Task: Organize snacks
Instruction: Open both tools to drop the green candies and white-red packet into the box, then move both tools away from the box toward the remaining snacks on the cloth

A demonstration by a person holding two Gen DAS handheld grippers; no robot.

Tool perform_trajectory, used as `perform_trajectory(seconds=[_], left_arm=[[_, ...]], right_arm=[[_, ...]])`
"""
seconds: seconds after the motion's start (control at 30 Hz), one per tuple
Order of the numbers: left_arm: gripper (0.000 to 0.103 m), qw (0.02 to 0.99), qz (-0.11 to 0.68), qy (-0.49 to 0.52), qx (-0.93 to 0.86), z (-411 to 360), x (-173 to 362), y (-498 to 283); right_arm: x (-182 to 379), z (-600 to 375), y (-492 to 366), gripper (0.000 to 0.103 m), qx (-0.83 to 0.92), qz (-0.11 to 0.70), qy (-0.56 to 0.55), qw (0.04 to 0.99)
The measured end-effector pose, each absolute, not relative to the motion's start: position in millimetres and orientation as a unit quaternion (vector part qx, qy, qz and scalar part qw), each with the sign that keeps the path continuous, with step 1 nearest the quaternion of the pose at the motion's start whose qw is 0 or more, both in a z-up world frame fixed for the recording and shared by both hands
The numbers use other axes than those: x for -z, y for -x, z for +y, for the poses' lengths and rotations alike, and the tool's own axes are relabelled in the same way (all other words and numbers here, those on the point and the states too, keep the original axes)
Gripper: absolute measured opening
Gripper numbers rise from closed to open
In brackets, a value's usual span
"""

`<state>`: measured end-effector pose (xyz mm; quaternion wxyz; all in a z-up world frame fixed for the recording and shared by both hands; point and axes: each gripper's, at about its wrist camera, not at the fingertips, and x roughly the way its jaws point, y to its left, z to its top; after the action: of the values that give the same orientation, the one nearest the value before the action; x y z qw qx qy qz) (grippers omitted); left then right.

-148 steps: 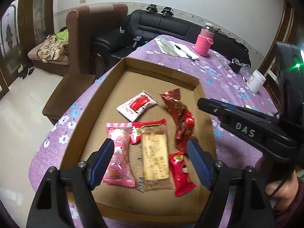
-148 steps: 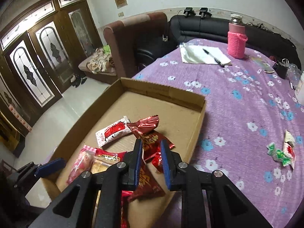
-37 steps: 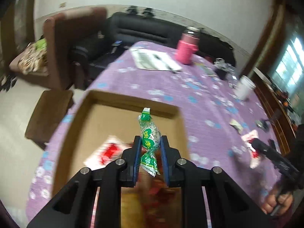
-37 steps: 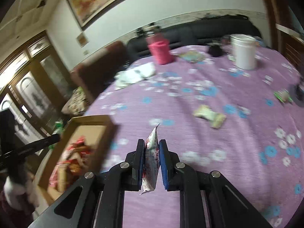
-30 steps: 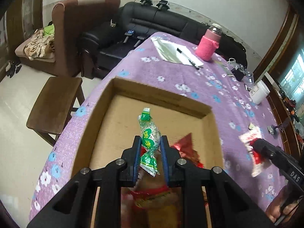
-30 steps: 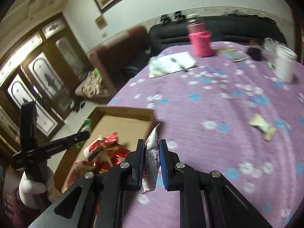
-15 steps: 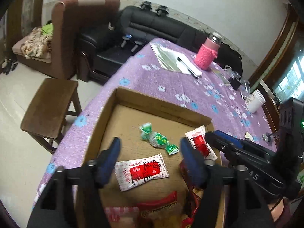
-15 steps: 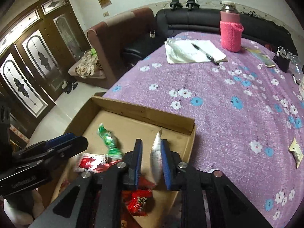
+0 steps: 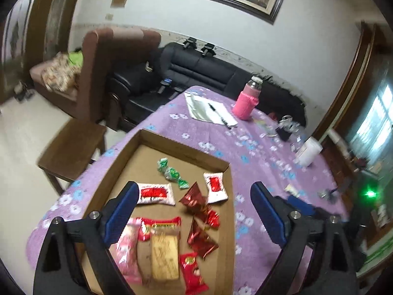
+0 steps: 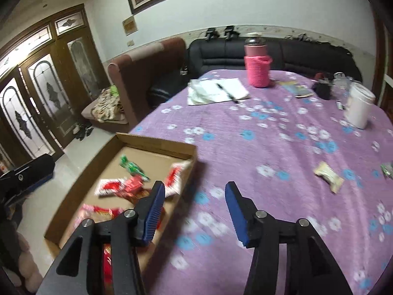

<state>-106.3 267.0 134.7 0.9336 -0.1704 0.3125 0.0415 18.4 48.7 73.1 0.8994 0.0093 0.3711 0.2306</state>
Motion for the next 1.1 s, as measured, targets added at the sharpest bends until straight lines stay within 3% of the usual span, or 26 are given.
perform_trajectory(seconds=[0.47,1.1], left_arm=[[0.092,0.941,0.325,0.015,-0.091,173,-139,123],[0.092,0.933,0.357,-0.012,-0.052,130,-129,115]], right_arm=[[-65,-53,25,0.055,-0.174,0.364,-0.038,0.914],[-62,-120,35,0.056,-0.129,0.358,-0.078,0.922]])
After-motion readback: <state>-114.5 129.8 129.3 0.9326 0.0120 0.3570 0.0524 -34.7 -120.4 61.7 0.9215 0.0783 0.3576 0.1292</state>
